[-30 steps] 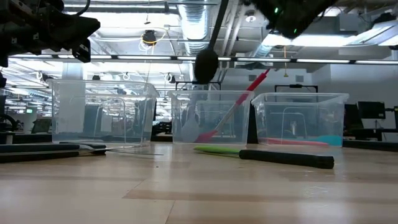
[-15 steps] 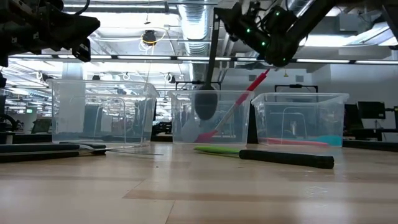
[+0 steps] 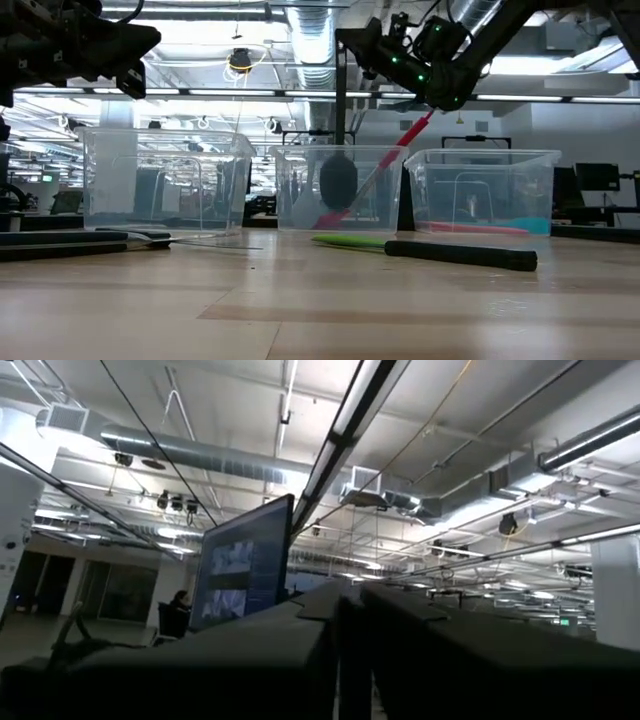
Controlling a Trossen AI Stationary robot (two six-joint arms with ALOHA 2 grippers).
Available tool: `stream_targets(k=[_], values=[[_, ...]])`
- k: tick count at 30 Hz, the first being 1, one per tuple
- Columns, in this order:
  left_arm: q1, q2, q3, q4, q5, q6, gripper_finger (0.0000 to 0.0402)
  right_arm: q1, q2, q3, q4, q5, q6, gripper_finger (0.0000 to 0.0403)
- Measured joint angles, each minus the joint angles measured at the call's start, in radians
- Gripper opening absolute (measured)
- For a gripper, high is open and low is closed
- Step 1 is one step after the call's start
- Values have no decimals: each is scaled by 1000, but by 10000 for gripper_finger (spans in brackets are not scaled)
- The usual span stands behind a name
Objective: Pick & Place Kitchen Items
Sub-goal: Put the black serving spoon into the top middle transparent bin, then put the green spatula into the top right transparent bin
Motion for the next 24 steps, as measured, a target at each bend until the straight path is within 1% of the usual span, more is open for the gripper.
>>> stream_targets(k=[8, 11, 14, 15, 17, 19, 22, 24], values=[[0, 0, 0, 0, 0, 0, 2, 1, 0, 0, 1, -15, 4, 51], [0, 0, 0, 0, 0, 0, 2, 6, -2, 0, 0, -13, 5, 67], [0, 0, 0, 0, 0, 0, 2, 11, -36, 0, -54, -13, -8, 93], [0, 0, 0, 0, 0, 0, 2, 14, -57, 0, -93, -12, -24, 105], [0, 0, 0, 0, 0, 0, 2, 20, -107, 0, -224, 5, -77, 131], [0, 0, 0, 0, 0, 0, 2, 35, -172, 1, -393, 58, -165, 161], [0, 0, 0, 0, 0, 0, 2, 69, -272, 25, -685, 196, -300, 208], [0, 0, 0, 0, 0, 0, 2, 96, -323, 55, -873, 321, -353, 233]])
